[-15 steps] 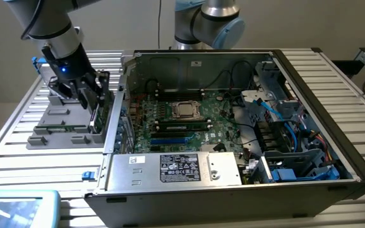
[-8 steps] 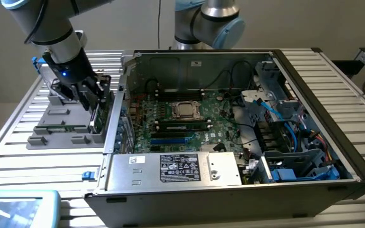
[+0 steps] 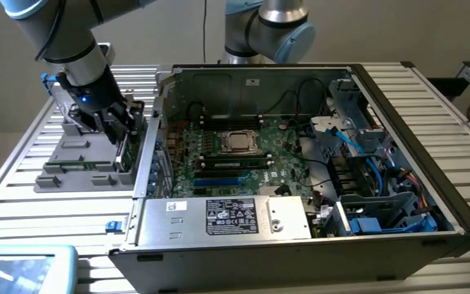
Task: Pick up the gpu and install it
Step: 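Pick up the gpu and move the gpu toward the slot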
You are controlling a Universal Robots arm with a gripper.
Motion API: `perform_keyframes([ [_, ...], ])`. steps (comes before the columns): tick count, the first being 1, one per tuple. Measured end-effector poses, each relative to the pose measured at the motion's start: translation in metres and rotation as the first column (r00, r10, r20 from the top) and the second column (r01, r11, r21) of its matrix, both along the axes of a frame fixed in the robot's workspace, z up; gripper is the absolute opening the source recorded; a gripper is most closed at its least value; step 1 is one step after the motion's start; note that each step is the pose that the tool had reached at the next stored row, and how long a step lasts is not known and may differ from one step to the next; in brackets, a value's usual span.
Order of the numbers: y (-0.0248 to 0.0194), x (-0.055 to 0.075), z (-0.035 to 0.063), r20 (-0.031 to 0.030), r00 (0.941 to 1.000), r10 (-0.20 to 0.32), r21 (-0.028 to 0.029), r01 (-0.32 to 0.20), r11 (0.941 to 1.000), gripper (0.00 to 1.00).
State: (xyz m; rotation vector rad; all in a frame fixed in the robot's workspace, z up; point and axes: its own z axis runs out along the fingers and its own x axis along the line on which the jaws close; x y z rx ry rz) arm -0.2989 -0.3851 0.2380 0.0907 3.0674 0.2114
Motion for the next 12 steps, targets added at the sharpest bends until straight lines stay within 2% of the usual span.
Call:
perform_keyframes([
  [5, -0.0016, 0.0016, -0.0031, 0.0, 1.0, -0.01, 0.0011, 0.01, 0.9999, 0.49],
  [12, -0.0017, 0.0025, -0.0093, -0.0016, 0.9995, -0.031, 0.0067, 0.031, 0.9995, 0.49],
])
